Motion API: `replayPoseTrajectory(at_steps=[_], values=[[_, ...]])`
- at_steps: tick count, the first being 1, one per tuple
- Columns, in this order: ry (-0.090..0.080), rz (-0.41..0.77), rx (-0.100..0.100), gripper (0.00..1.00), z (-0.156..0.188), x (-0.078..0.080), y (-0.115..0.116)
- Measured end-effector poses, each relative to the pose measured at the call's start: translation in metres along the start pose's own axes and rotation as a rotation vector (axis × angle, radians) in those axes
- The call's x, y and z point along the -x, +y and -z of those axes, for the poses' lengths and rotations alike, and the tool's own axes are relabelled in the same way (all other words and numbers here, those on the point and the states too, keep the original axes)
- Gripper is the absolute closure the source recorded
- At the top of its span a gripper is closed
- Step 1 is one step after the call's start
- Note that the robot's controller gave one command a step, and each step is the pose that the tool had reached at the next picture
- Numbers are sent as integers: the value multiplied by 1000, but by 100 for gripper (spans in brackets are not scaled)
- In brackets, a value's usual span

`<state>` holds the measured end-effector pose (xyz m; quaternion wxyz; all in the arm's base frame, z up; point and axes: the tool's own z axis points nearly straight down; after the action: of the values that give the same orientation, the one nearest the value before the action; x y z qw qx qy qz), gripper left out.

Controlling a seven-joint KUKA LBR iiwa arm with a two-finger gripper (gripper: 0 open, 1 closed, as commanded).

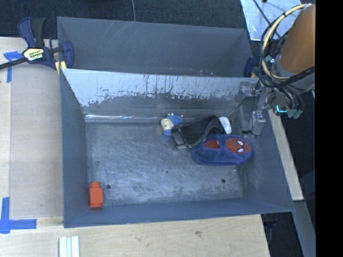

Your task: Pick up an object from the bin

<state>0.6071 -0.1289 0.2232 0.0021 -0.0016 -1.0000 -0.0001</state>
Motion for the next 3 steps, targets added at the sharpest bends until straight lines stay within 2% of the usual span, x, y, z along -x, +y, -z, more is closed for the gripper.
replayPoseTrajectory(at_steps=[1,2,3], values=[[-1,127,2,0,-86,-11,42],[-33,119,-4,0,-134,4,62],[-26,71,-11,0,-144,4,89]])
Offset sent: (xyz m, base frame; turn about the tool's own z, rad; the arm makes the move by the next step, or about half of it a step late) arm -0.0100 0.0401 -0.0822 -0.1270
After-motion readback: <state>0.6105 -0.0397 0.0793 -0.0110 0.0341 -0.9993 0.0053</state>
